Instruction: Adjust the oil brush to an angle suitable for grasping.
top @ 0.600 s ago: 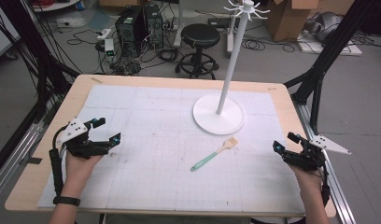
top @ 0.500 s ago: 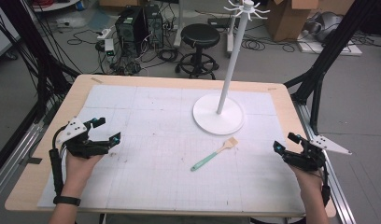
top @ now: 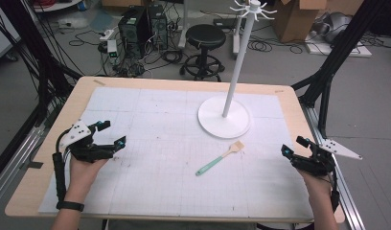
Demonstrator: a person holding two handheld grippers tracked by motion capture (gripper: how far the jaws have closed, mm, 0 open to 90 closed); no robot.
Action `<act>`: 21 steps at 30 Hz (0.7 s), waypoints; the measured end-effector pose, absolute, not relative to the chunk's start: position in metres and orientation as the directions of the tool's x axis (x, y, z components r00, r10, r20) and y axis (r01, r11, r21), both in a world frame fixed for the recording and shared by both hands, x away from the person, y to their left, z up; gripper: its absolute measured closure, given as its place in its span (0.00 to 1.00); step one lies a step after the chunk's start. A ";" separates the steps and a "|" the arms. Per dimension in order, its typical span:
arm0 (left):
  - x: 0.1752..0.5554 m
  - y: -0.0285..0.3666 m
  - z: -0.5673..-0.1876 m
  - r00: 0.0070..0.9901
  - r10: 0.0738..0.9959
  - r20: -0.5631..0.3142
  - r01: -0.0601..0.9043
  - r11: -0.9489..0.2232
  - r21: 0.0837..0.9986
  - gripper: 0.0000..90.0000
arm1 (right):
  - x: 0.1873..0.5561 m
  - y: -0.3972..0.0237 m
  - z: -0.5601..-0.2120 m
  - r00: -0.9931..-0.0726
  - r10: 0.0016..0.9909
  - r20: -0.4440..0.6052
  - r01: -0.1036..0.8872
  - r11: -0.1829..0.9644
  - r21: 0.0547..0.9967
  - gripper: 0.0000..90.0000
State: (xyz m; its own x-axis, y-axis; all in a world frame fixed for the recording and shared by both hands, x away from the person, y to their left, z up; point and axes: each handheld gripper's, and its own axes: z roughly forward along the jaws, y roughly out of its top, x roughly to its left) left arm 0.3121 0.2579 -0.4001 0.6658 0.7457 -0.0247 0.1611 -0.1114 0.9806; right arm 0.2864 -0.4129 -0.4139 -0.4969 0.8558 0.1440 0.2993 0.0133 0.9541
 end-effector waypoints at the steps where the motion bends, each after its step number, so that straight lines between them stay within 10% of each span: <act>1: 0.313 0.255 -0.399 0.670 0.742 -0.026 0.166 -0.116 0.979 0.15 | 0.286 -0.413 -0.414 -0.494 0.856 0.151 0.306 0.009 0.952 0.20; 21: 0.335 0.175 -0.377 0.793 0.609 -0.018 0.145 -0.160 0.976 0.14 | 0.287 -0.413 -0.413 -0.494 0.857 0.147 0.299 0.009 0.954 0.20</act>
State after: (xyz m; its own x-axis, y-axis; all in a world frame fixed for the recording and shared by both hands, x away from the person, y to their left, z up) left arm 0.3355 0.1748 -0.3769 0.7927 0.6093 -0.0176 0.1446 -0.1600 0.9765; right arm 0.2868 -0.4133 -0.4133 -0.4941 0.8569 0.1471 0.2991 0.0087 0.9542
